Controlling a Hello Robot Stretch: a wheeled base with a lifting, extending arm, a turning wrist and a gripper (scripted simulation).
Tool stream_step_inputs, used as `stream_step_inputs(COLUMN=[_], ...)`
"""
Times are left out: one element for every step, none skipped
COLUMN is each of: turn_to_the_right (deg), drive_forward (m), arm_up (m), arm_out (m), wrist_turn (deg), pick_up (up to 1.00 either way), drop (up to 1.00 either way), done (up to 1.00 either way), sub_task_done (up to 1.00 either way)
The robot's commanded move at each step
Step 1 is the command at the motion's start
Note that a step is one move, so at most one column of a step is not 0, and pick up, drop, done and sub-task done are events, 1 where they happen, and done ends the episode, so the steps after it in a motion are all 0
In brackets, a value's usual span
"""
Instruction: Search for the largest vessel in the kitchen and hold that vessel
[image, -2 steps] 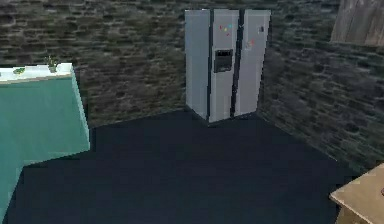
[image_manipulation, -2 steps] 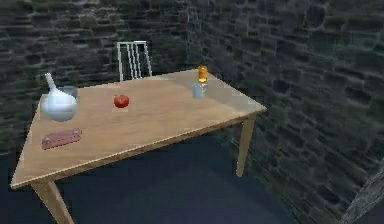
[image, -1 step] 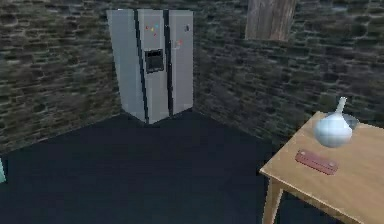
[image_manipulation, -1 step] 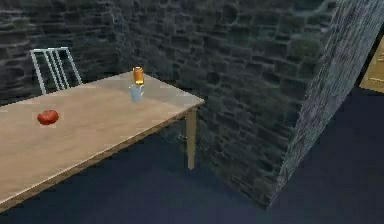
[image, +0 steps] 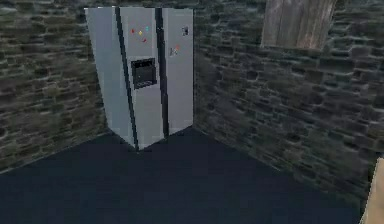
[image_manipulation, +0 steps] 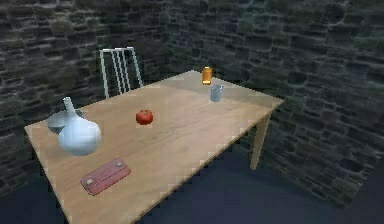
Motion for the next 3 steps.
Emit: stream_step_inputs(turn_to_the_right=[-27.0, 45.0, 27.0], drive_forward=[0.00, 0.00, 0.00], arm_up=[0.00, 0.00, 0.00], arm_out=[0.00, 0.00, 0.00], wrist_turn=[0.0, 0.0, 0.0], pick_up=[0.00, 0.00, 0.00], drop=[0.00, 0.00, 0.00], done=[0.00, 0.00, 0.00], sub_task_done=[0.00, 0.00, 0.00])
